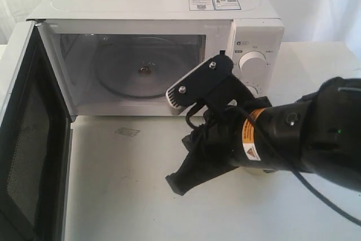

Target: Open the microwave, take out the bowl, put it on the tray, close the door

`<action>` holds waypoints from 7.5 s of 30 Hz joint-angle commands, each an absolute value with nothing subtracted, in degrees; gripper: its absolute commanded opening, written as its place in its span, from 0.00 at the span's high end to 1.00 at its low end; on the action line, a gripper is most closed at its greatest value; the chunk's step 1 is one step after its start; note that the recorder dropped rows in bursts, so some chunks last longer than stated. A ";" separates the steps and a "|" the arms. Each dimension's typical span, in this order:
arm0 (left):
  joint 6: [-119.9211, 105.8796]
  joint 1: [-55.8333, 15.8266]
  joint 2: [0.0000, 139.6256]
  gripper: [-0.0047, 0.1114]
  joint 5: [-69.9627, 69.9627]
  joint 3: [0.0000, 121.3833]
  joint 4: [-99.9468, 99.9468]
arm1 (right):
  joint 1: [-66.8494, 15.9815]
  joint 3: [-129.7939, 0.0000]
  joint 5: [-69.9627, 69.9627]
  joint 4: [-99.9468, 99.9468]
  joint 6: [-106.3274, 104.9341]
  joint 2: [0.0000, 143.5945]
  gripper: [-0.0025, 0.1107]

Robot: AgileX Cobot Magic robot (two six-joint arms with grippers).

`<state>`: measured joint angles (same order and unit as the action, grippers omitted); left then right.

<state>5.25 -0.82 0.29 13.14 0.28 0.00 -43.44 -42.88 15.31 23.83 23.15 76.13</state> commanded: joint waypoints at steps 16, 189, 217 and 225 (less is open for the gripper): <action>15.85 -0.67 0.00 0.96 6.21 0.00 -8.38 | -50.48 -33.23 4.78 23.62 22.80 64.48 0.98; -96.22 -0.67 59.59 0.96 52.10 32.36 -95.94 | -45.18 -46.41 -69.96 -43.58 -17.32 105.60 0.98; -96.22 -0.67 59.59 0.96 52.09 32.36 -95.81 | -43.44 -50.20 -69.96 -44.00 -17.75 112.37 0.98; -96.22 -0.67 59.59 0.96 52.09 32.36 -95.59 | -46.13 -46.37 -69.96 -44.38 -18.17 107.33 0.98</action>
